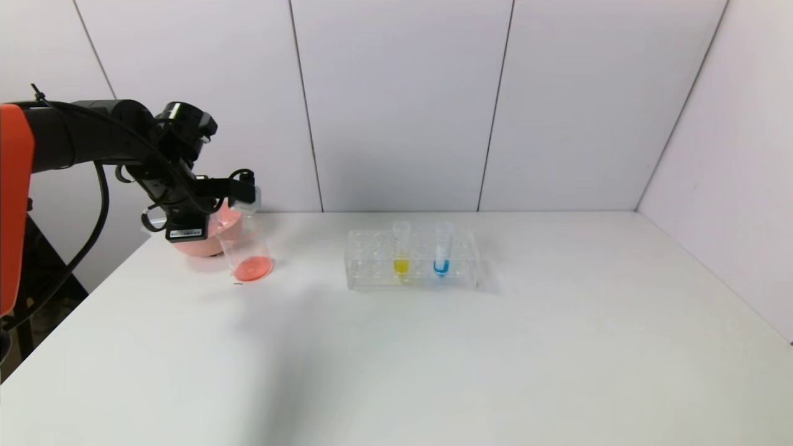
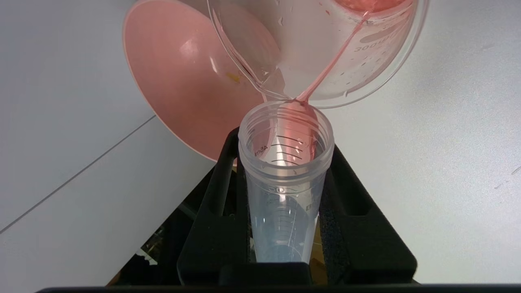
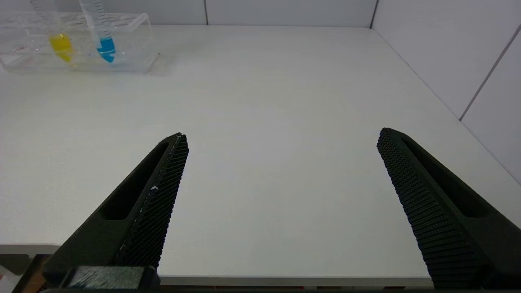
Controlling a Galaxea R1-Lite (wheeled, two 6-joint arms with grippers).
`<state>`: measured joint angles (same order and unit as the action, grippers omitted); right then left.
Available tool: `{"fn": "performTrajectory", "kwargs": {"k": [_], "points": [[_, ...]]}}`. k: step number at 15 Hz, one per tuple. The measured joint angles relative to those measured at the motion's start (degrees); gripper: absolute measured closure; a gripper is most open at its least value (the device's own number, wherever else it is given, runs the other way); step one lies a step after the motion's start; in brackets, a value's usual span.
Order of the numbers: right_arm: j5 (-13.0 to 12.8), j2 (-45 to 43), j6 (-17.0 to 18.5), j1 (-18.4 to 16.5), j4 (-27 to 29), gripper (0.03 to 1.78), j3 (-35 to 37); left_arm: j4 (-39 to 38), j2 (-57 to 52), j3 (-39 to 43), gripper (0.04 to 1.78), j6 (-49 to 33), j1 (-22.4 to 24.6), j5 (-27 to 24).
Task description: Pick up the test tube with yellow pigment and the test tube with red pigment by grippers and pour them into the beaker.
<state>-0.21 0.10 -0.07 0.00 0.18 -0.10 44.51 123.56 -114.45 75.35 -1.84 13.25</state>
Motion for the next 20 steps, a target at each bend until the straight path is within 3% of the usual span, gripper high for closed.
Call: {"fn": "performTrajectory", "kwargs": {"k": [20], "points": [[0.00,0.00,0.00,0.00,-0.02,0.11,0.00,-2.10,0.15,0.00,1.33,-0.11,-2.04,4.61]]}}
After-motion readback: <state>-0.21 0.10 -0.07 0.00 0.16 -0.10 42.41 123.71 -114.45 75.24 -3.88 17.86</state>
